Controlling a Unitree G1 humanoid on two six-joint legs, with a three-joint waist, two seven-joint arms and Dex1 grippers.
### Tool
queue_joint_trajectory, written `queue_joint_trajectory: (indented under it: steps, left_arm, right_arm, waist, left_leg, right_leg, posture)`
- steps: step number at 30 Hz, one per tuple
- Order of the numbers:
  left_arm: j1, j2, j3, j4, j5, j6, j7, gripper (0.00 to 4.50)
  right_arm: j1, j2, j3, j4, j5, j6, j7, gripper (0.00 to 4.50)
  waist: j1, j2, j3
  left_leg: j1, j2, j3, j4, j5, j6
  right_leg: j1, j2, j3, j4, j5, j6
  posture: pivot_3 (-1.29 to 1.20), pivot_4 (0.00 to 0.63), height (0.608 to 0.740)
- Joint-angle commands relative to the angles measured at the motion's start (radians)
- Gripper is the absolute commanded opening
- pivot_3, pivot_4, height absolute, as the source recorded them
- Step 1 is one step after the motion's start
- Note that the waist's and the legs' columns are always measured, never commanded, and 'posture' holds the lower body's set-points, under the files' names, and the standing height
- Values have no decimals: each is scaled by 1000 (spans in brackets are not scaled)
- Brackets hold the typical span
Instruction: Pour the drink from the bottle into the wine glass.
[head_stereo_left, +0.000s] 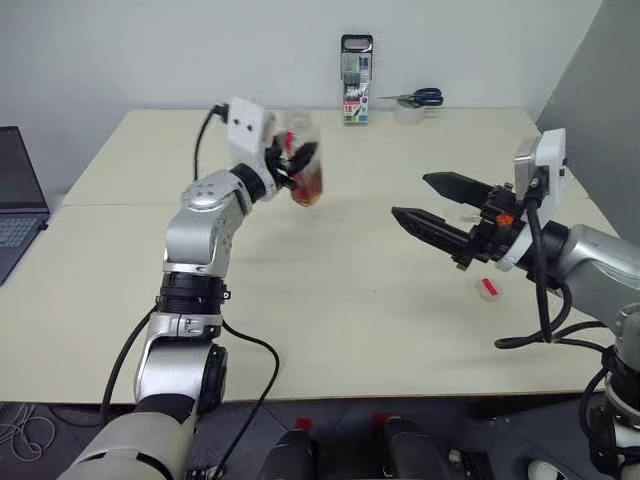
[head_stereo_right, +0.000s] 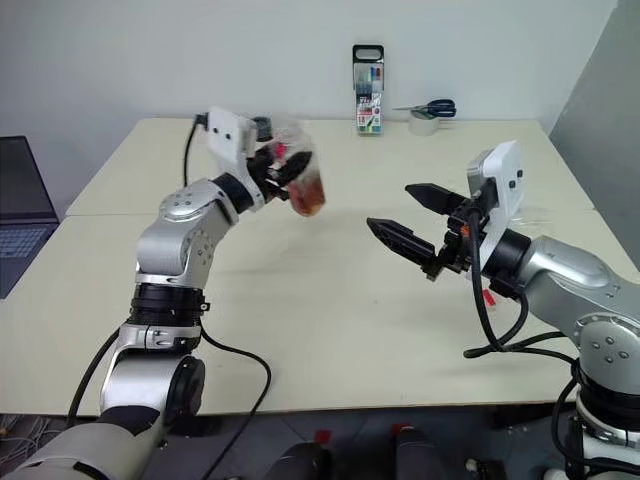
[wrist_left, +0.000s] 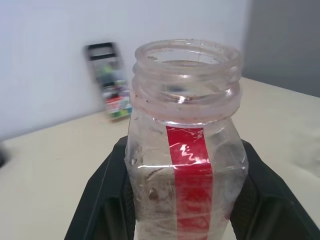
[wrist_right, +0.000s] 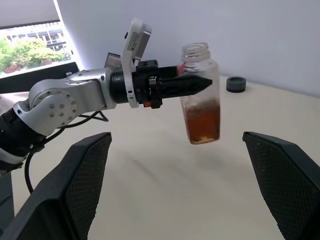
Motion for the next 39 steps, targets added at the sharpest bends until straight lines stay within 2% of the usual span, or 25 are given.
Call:
queue_joint_trajectory:
  steps: [1,10,28,39]
  left_arm:
    - [47,13,62,-47,21,-36,103,1968]
    - [161,28,119,-31,-6,-127,112,1968]
    - [189,38,129,45,-6,-198,110,1968]
    - [217,37,141,63,-14,-218,118,1968]
  right_arm:
    - [-30,9,18,-13,-37,-60,21,4478]
    - [-69,32,72,16,-100,-118,52,4478]
    - [-166,69,115,10,-98,-64,-9,4478]
    - [-88,51,93,30,-145,-111,55,4478]
  waist:
    - [0,0,0]
    - [4,0,0]
    - [3,0,0]
    - [3,-1,0]
  left_leg:
    - [0,0,0,0,0,0]
    - [-1,0,-1,0,0,0]
    - [-1,-1,-1,0,0,0]
    - [-1,-1,-1,0,0,0]
  right_leg:
    - [0,0,0,0,0,0]
    - [0,-1,-1,0,0,0]
    - [0,-2,-1,0,0,0]
    - [0,-2,-1,0,0,0]
  posture:
    - [0,150,740]
    - [0,150,740]
    - [0,150,740]
    - [0,150,740]
